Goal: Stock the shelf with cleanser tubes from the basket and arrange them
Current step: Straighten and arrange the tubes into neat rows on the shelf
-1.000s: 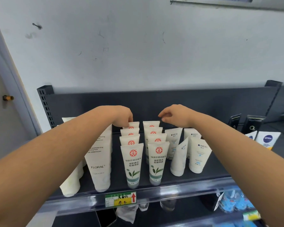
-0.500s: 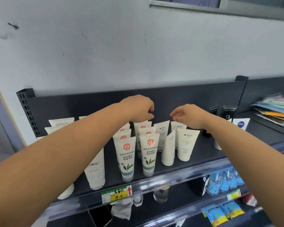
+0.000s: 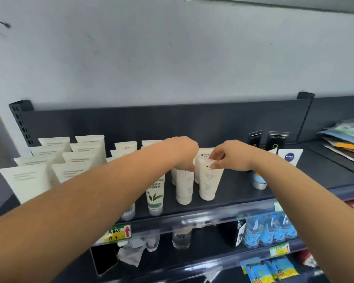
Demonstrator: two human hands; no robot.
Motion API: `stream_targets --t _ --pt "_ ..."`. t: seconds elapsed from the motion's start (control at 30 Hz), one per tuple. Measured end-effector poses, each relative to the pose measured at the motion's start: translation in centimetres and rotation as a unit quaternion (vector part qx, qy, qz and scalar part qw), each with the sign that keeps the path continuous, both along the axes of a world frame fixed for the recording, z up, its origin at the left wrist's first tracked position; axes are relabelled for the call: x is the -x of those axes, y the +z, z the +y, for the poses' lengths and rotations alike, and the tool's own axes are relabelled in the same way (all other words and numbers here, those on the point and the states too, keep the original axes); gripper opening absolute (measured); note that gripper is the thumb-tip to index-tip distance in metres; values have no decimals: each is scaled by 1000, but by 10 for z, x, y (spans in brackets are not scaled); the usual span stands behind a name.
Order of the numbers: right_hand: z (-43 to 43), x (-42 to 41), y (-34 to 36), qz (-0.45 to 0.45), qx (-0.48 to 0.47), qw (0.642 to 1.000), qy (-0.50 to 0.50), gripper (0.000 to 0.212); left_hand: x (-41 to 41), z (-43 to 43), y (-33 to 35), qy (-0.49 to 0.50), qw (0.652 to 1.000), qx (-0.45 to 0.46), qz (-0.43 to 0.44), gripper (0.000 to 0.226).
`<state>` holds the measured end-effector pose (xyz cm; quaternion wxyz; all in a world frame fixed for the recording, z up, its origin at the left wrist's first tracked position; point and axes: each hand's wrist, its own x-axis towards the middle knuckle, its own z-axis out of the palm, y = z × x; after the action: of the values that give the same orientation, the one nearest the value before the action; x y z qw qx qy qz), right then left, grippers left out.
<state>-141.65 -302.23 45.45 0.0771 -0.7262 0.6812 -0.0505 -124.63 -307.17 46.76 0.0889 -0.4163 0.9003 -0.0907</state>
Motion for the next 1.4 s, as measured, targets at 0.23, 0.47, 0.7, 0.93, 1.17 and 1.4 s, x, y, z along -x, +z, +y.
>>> stream_targets --t 0.23,0.47,0.7,0.93,1.17,1.4 --pt "-8 21 -28 -41 52 996 65 28 30 6 -13 109 993 25 34 12" --pt "-13 35 -66 -182 126 974 53 32 23 25 -48 229 946 37 226 29" --pt "-7 28 -91 -348 160 924 24 31 39 36 -72 237 922 105 288 25" --pt "-8 30 -93 -348 175 921 29 29 34 40 -90 247 861 103 432 23" --pt "-4 38 -87 -344 155 926 29 29 29 37 -89 225 870 83 431 22" --pt "2 53 -86 -344 122 931 24 30 26 40 -84 221 873 38 433 19"
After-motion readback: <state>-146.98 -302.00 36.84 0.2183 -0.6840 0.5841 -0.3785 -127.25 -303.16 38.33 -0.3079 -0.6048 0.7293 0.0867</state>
